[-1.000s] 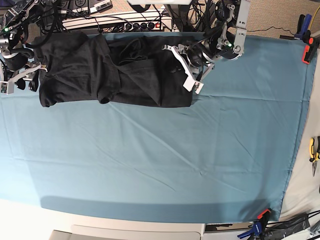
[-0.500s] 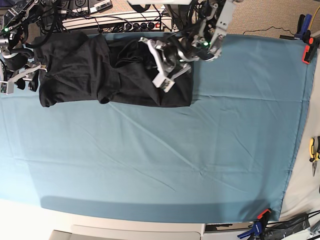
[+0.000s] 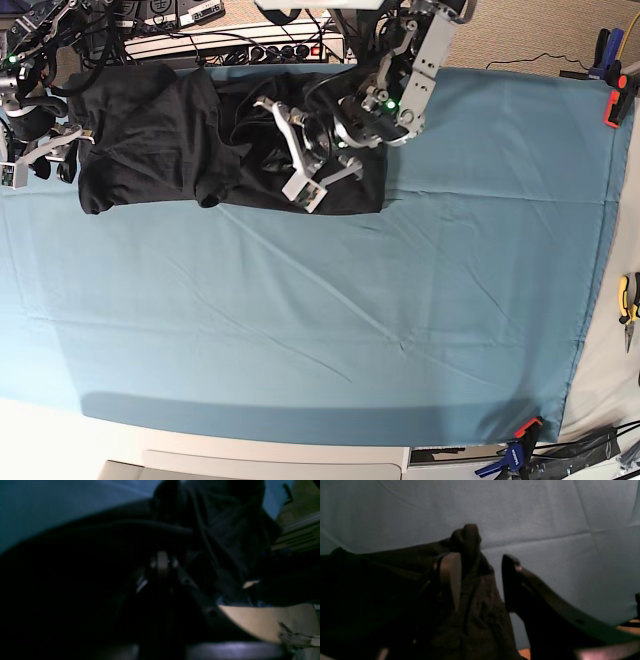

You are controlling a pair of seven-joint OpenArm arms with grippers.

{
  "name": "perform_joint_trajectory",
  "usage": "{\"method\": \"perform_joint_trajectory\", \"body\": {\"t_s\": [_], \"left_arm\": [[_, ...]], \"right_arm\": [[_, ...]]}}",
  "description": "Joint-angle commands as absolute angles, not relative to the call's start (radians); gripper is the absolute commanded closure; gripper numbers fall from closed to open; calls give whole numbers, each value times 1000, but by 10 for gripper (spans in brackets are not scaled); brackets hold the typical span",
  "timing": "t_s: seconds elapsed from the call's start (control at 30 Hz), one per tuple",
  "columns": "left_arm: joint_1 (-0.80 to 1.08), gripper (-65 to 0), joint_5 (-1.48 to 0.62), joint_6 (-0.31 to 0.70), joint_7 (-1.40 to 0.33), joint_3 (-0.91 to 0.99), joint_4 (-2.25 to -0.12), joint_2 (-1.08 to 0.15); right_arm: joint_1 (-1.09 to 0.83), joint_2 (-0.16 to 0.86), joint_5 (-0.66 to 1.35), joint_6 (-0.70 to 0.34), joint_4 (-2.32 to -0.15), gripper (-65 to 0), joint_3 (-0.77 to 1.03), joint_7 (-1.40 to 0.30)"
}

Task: Fold the T-shirt properly
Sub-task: 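Lay the hem end onto the strip and push it with the left gripper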

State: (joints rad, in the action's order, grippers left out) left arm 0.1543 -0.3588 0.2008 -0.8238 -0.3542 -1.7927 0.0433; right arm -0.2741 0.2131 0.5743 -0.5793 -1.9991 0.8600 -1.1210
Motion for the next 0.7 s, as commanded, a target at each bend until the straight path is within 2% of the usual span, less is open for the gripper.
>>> {"method": "perform_joint_trajectory", "body": {"t_s": [0.0, 0.4, 0.67], "left_arm": [[138, 0, -369, 207, -793, -358, -1796, 58], [-15, 0, -377, 237, -740, -358, -1502, 146], [-111, 0, -389, 263, -744, -365, -1472, 157]], "right_arm": [[-269, 230, 586, -578, -2016, -268, 865, -1095], [-269, 230, 587, -578, -2016, -268, 865, -1093], [-269, 230, 587, -578, -2016, -268, 865, -1092]]}}
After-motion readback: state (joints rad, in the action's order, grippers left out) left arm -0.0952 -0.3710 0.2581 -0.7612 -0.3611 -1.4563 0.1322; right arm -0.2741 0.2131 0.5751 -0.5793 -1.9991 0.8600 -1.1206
